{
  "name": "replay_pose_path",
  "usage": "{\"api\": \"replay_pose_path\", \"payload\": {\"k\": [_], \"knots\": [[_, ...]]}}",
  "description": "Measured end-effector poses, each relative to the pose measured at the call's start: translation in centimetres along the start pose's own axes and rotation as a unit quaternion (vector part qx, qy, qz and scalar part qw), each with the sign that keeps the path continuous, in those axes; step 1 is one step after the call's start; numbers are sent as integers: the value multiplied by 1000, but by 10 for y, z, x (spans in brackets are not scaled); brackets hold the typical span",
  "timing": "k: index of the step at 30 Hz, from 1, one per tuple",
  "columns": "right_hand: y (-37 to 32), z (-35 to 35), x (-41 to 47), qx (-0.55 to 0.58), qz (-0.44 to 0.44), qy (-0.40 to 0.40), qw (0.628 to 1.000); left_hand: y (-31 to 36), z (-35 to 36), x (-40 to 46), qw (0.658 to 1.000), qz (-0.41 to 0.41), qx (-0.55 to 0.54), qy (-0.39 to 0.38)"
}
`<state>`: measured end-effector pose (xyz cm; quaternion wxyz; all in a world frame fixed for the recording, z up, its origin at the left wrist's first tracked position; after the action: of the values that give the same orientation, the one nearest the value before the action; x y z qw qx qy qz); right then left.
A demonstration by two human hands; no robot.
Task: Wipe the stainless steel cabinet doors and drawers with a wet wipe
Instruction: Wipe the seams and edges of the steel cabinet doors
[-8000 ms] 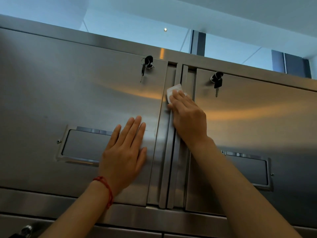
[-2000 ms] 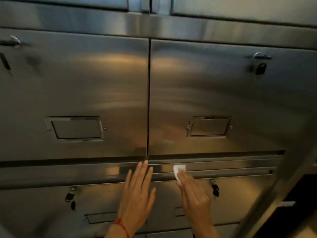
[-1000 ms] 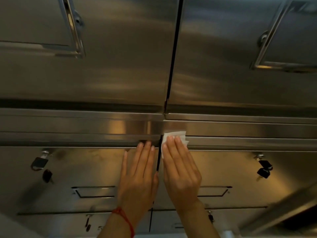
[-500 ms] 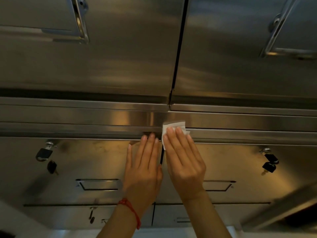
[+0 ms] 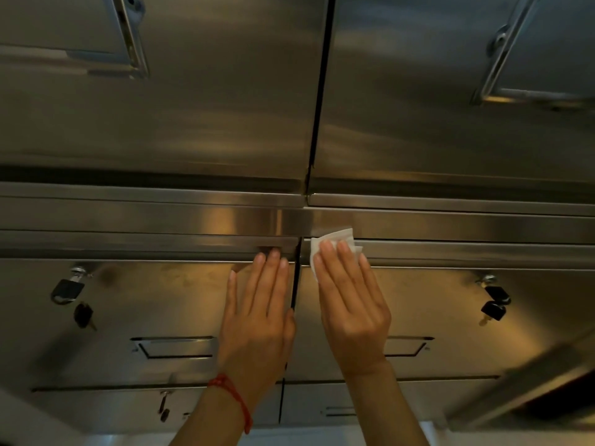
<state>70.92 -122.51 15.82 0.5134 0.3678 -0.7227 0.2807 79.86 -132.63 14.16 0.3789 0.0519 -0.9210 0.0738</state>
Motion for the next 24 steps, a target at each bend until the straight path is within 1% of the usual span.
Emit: {"api": "replay_pose_path", "payload": {"k": [4,10,15,18,21,24], "knots": [[-4,-1,-3,1,27,16,999,1,-1,2,1000,5,9,0],[4,-3,1,9,-14,2,1000,2,2,1,1000,-4,-4,-1],[2,-5,-4,9,23,15,1000,0,1,1,1000,-1,-14,-9],[-7,0,1,32,-3,2,999,-2,2,0,1000,1,-25,-7],[0,-3,3,22,-29,-12,999,-1,2,-1,1000,2,-25,-7],[10,-7,-2,6,-9,-8,1000,-1,3,-1,1000,4,-19,-5]]}}
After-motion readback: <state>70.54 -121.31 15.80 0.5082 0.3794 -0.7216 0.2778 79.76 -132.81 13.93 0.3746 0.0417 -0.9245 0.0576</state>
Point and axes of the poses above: each hand's wrist, its own x-axis towards the middle knuckle, its own z-axis out of the palm, y = z × x, the point moved 1 cm from there along x, towards the middle knuckle, and after that the axes turned 9 degrees about z, right-handed, at the moved point
